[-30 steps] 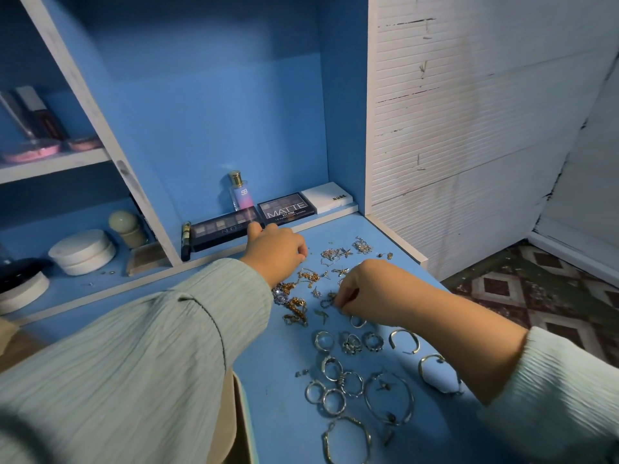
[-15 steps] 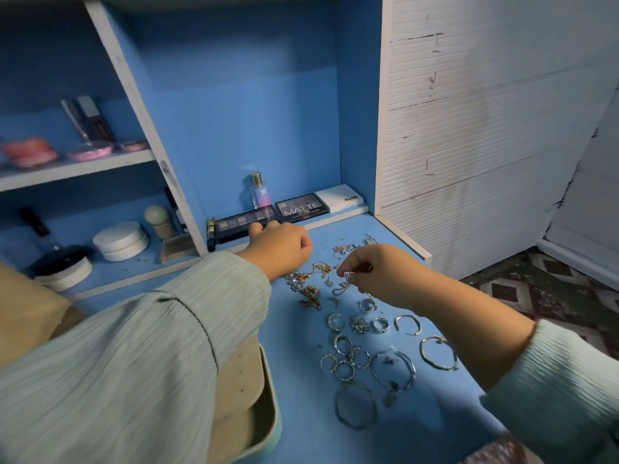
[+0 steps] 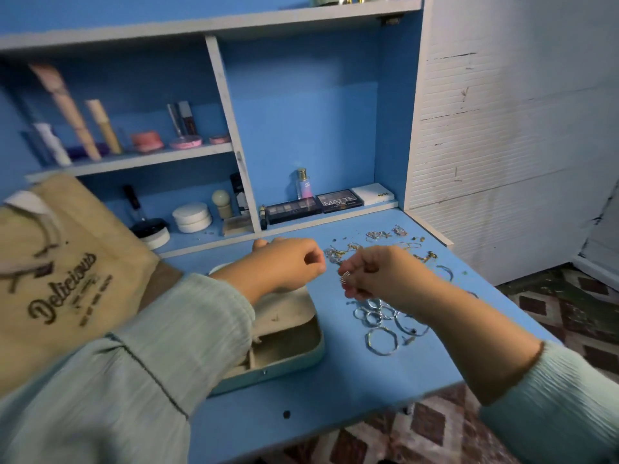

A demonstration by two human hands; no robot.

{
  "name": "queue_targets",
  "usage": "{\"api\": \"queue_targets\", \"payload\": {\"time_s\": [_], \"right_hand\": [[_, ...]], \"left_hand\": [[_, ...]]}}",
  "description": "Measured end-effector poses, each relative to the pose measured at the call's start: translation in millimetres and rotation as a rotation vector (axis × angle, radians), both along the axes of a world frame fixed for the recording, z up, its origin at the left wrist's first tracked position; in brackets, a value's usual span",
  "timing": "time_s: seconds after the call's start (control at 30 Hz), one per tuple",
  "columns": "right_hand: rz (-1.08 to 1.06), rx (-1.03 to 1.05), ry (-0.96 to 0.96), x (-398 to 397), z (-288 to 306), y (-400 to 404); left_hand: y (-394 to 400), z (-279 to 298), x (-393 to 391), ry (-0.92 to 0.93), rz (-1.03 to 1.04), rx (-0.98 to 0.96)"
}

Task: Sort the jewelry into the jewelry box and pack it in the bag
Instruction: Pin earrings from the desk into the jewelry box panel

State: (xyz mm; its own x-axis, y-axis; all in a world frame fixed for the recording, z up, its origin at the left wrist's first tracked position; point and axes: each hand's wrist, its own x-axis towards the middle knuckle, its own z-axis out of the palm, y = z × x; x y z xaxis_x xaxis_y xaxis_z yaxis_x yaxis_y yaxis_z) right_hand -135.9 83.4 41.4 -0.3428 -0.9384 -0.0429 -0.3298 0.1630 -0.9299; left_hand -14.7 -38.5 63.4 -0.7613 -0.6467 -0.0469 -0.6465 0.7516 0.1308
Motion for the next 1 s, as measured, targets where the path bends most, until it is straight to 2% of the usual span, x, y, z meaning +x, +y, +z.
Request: {"api": "queue_targets", "payload": {"time_s": [0.27,0.4,0.67,0.87,1.0], "right_hand": [[0.072,-0.049,0.013,39,-22,8],[0.059,-0.135,-0.022,52,-41,8],[-0.113,-0.35,-0.108,62,-69,6],[-0.12,-0.499,-0.094,61,-66,-8],[-0.122,-0.53,0.066,55,-55,-33]], "left_hand": [[21,-3,62,0.255,0.209,0.097],[36,-19,81,0.335,0.303,-0.016],[53,-49,86,0.399,0.22,-0.186],[41,-30,78,0.461,0.213,-0.207],[26,-5,71,0.409,0.213,-0.253]]}}
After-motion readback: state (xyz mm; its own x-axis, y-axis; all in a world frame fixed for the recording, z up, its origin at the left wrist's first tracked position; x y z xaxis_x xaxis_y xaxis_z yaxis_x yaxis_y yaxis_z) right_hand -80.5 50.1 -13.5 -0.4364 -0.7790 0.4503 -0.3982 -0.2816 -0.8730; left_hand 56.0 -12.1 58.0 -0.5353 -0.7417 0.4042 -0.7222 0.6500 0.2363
